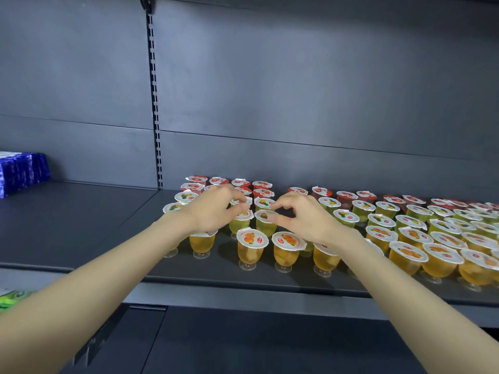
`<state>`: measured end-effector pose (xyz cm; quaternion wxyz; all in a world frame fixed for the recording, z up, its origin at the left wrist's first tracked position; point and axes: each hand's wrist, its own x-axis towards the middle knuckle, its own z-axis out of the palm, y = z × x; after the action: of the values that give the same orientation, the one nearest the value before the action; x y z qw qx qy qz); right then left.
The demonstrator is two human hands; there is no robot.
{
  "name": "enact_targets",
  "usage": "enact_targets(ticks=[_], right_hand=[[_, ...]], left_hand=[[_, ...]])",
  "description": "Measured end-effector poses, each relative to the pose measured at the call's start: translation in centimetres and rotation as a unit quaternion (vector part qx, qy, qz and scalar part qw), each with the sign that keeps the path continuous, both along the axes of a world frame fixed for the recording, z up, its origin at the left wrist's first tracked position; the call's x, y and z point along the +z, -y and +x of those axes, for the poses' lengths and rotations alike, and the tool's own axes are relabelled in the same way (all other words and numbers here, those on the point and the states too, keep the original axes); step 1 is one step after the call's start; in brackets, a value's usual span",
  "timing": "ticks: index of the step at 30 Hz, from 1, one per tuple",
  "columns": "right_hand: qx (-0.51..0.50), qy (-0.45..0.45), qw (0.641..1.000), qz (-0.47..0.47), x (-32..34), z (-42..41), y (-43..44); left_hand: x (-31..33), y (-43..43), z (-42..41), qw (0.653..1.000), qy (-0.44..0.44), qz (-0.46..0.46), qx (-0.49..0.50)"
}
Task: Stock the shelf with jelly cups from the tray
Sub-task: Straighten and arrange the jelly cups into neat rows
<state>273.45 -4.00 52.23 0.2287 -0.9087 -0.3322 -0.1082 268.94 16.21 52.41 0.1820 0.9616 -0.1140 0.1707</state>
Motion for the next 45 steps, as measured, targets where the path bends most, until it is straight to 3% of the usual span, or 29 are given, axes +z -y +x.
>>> enact_targets(ticks=[10, 16, 21, 34, 45], right_hand=[[0.024, -0.04, 0.999, -0.005, -1.3, -4.5, 3.7], [0.023, -0.013, 0.998, -0.05, -1.9, -5.5, 3.7], [0.01, 0.033, 0.997, -0.067, -2.6, -5.5, 3.2], [-0.005, 0.053, 0.993, -0.105, -3.0, -4.7, 0.6], [-0.006, 0.062, 0.992, -0.112, -3.1, -4.5, 0.2]], left_hand=[[-2.8, 2.0, -5.2, 0.994, 0.049, 0.029, -0.091], [-4.2, 1.8, -5.4, 0.992, 0.055, 0.093, -0.072], [-5.0, 0.9, -5.2, 0.991, 0.079, 0.082, -0.067], [-6.0, -0.9, -3.7, 0.961, 0.197, 0.184, -0.059], [-6.4, -0.9, -3.4, 0.954, 0.222, 0.191, -0.057]])
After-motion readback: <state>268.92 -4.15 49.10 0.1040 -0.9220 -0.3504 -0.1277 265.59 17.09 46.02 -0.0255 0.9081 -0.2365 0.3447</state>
